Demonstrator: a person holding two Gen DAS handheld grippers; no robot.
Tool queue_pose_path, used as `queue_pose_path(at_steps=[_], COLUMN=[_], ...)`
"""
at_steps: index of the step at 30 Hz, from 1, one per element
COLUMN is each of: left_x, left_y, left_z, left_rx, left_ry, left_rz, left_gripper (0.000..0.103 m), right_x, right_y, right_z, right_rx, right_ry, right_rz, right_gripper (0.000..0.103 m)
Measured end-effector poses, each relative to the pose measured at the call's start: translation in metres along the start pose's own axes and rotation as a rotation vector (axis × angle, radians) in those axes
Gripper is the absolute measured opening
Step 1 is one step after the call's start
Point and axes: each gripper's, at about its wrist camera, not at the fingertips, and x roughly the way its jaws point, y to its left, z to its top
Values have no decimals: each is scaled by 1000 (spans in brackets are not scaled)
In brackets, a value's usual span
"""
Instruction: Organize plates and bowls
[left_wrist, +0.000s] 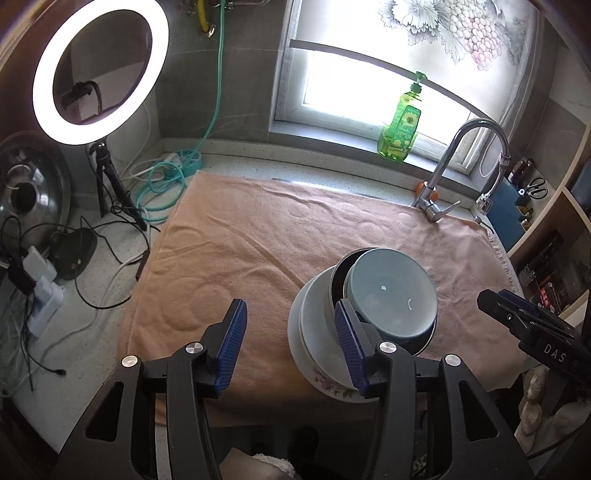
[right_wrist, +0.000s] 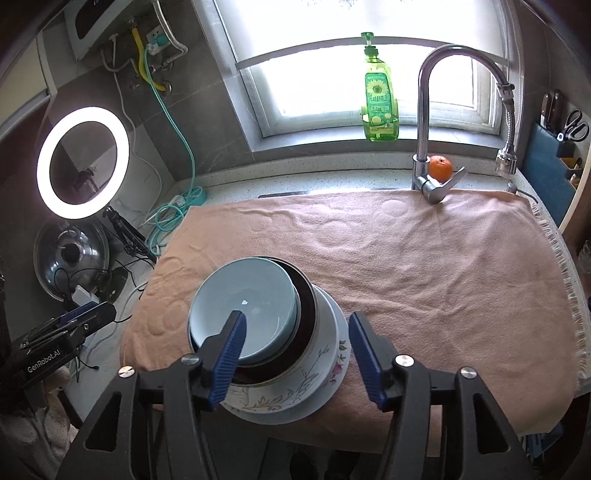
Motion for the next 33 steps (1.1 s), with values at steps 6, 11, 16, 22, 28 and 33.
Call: queue_pose_path(at_steps=[6,11,16,22,28,33], left_x=[-10,-16,-19,-20,-20,-19], left_y=[-2,0,0,3,3,2], left_z=[-4,-4,-2,-2,-3,-2], left_rx=[39,44,55,57,60,62], left_ry=[-7,-16,-31,-34,-31,-28], left_rz=[-35,-61,-67,-68,-71,-74], left_gripper=[54,55,55,55,55,55], right_x=[-13,-21,-24,-25,-23,-20], right_y=[13,15,18,24,26,26], right_z=[-13,-17,-17,-17,-16,-17], right_rx=[10,34,36,33,33,39], right_ry=[-38,-56,-66,-72,-67,-60], right_rz=[-49,-64,-79,-83,-81,-85], right_gripper=[68,69,69,69,69,69])
